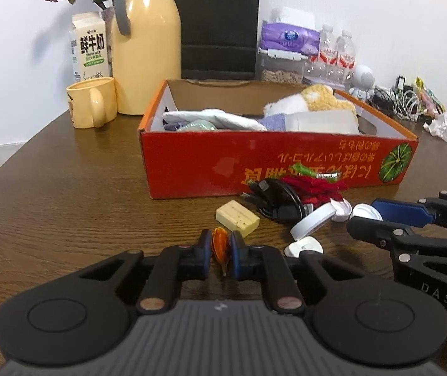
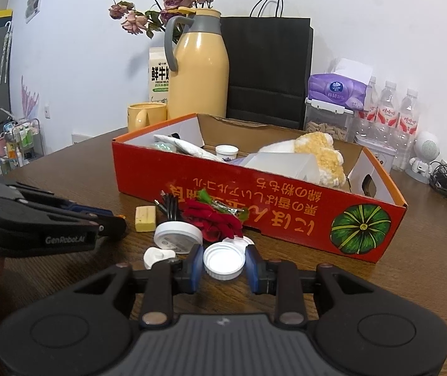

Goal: Organize objects
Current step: 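Carry the orange item and white cap into the cardboard box and open both grippers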

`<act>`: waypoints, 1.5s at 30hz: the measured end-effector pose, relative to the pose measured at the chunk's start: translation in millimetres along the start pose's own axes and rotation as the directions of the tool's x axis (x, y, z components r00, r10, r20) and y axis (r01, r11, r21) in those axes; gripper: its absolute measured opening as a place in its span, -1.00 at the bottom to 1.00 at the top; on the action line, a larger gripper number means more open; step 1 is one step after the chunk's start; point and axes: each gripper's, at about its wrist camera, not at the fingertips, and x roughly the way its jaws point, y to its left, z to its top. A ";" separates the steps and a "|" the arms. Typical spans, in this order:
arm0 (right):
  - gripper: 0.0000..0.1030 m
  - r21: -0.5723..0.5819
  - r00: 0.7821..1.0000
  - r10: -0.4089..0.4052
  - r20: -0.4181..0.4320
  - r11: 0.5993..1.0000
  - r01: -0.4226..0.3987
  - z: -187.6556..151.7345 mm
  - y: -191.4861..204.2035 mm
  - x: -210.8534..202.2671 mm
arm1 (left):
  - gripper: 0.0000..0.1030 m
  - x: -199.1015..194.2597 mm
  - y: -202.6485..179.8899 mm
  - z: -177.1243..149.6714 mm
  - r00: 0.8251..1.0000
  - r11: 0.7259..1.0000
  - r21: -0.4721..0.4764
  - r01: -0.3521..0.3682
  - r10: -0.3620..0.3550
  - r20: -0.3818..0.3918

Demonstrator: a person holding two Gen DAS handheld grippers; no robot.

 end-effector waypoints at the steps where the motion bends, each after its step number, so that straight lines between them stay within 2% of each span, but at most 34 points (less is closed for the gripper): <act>1: -0.47 0.001 1.000 0.002 0.006 1.000 -0.002 -0.3 -0.2 -1.5 | -0.73 -1.6 0.2 0.2 1.000 1.000 -0.004 -0.001 0.001 0.008; 5: -0.47 0.016 0.999 0.005 0.047 1.000 -0.006 1.6 -2.9 -9.7 | -0.73 -6.4 0.4 2.8 0.999 0.999 -0.013 -0.031 0.032 0.030; 9: -0.47 0.032 0.994 0.005 0.108 0.999 -0.008 13.1 -9.2 -22.9 | -0.74 -19.6 0.5 15.2 0.996 1.000 -0.019 -0.023 0.024 0.084; 16: -0.47 0.011 0.979 -0.030 0.203 1.000 0.028 60.0 -20.2 -29.6 | -0.73 -40.6 -7.7 64.4 0.974 1.000 -0.004 -0.005 0.006 0.224; 24: -0.46 0.036 0.967 -0.076 0.242 0.997 0.069 109.6 -35.4 5.7 | -0.73 -19.8 -21.8 121.3 0.951 1.000 -0.016 -0.006 0.011 0.310; 31: -0.47 0.105 0.969 -0.097 0.227 0.992 0.074 120.0 -55.2 46.6 | -0.73 27.6 -14.9 148.3 0.956 0.996 -0.087 0.002 0.024 0.293; 35: -0.47 0.120 0.983 -0.091 0.158 0.990 0.073 108.6 -67.3 67.8 | -0.73 57.7 -11.3 143.1 0.977 0.996 -0.085 -0.007 0.025 0.212; 39: -0.47 0.116 0.989 -0.078 0.122 0.991 0.064 101.8 -70.3 79.1 | -0.73 66.7 -11.8 136.3 0.982 0.998 -0.062 -0.015 0.026 0.185; 43: -0.46 0.100 0.989 -0.079 0.121 0.993 0.067 99.7 -65.9 76.3 | -0.73 67.1 -12.1 131.8 0.982 0.998 -0.055 -0.035 0.045 0.183; 44: -0.46 0.096 0.989 -0.084 0.123 0.993 0.072 99.6 -65.1 75.2 | -0.70 66.0 -12.0 131.2 0.981 0.997 -0.058 -0.045 0.055 0.186; 45: -0.45 0.094 0.988 -0.089 0.125 0.993 0.077 99.7 -64.8 74.3 | -0.58 64.8 -11.7 131.6 0.979 0.997 -0.063 -0.053 0.064 0.192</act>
